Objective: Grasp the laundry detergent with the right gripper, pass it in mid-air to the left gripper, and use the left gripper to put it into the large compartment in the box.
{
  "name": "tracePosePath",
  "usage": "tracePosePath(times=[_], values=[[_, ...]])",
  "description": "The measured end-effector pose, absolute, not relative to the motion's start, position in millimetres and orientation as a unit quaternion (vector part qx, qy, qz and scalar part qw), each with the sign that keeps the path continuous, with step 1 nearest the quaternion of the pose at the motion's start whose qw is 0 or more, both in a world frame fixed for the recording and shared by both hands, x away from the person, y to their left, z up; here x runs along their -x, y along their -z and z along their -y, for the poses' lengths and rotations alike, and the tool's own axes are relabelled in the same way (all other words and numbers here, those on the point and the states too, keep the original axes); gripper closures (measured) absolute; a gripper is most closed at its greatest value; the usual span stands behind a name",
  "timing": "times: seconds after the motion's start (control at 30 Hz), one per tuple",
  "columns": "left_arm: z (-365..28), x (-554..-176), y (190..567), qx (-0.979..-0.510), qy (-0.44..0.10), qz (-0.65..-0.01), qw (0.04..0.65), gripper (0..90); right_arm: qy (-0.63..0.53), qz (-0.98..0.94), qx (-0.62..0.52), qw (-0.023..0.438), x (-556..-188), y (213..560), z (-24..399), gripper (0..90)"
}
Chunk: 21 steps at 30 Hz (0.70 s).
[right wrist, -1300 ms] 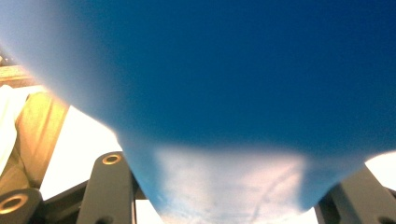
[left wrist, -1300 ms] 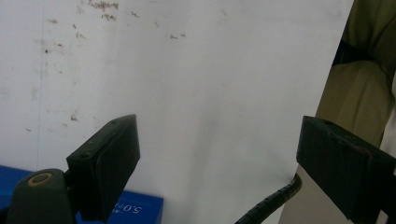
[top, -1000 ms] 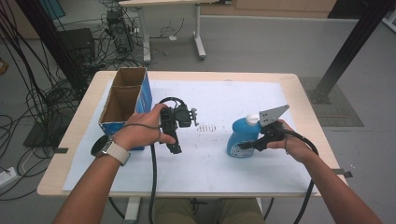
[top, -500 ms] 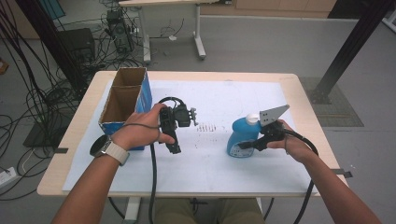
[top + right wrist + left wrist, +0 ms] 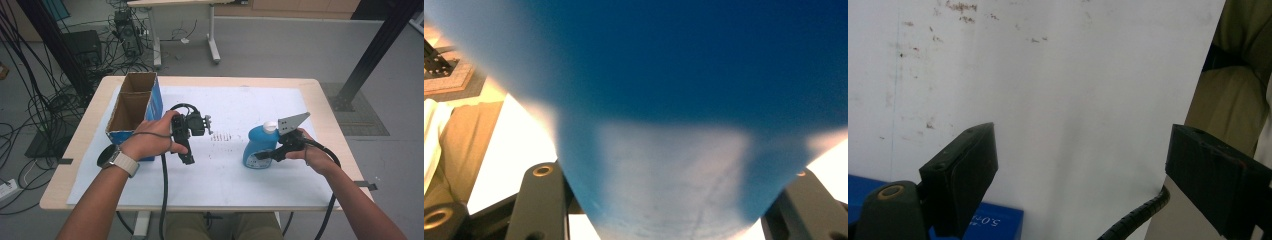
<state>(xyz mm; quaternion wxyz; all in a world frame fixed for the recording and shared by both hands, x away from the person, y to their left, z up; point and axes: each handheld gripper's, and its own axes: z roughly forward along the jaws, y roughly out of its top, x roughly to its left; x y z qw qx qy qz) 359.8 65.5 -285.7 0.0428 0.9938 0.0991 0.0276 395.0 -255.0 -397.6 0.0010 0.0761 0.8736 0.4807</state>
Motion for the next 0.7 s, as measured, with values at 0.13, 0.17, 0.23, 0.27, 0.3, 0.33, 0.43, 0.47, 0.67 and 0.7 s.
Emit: tracePosePath(times=[0.13, 0.17, 0.23, 0.27, 0.3, 0.33, 0.43, 0.47, 0.67, 0.7], values=[[-65.7, -359.8, 285.1, -0.994, -0.028, -0.099, 0.041, 13.7, -0.481, -0.873, -0.077, 0.001, -394.9, 397.7, 255.0, 43.1], [-65.7, -359.7, 285.0, -0.994, -0.028, -0.099, 0.040, 13.7, -0.481, -0.873, -0.077, 0.001, -395.0, 397.7, 255.1, 43.1], [-65.4, -359.4, 284.9, -0.994, -0.028, -0.099, 0.041, 13.7, -0.482, -0.873, -0.078, 0.001, -395.0, 397.9, 255.1, 43.1], [-65.2, -359.2, 284.9, -0.994, -0.028, -0.099, 0.041, 13.7, -0.482, -0.873, -0.077, 0.001, -395.0, 398.0, 255.1, 43.1], [-65.2, -359.2, 284.9, -0.994, -0.028, -0.099, 0.041, 13.7, -0.482, -0.873, -0.078, 0.001, -394.9, 398.0, 255.2, 43.1], [-65.1, -359.2, 284.9, -0.994, -0.028, -0.100, 0.042, 13.7, -0.483, -0.872, -0.078, 0.001, -394.9, 398.0, 255.2, 43.1], [-64.7, -359.0, 284.8, -0.994, -0.028, -0.100, 0.043, 13.7, -0.483, -0.872, -0.079, 0.001, -394.8, 398.1, 255.2, 43.1], [-64.6, -358.8, 284.6, -0.994, -0.028, -0.099, 0.042, 13.7, -0.483, -0.872, -0.079, 0.001, -394.7, 398.1, 255.2, 43.1], [-64.9, -357.9, 283.3, -0.994, -0.029, -0.099, 0.042, 13.7, -0.484, -0.872, -0.078, 0.002, -394.5, 398.4, 255.5, 43.0], [-65.0, -357.8, 283.2, -0.994, -0.029, -0.099, 0.042, 13.7, -0.484, -0.871, -0.078, 0.002, -394.5, 398.5, 255.5, 43.0]])
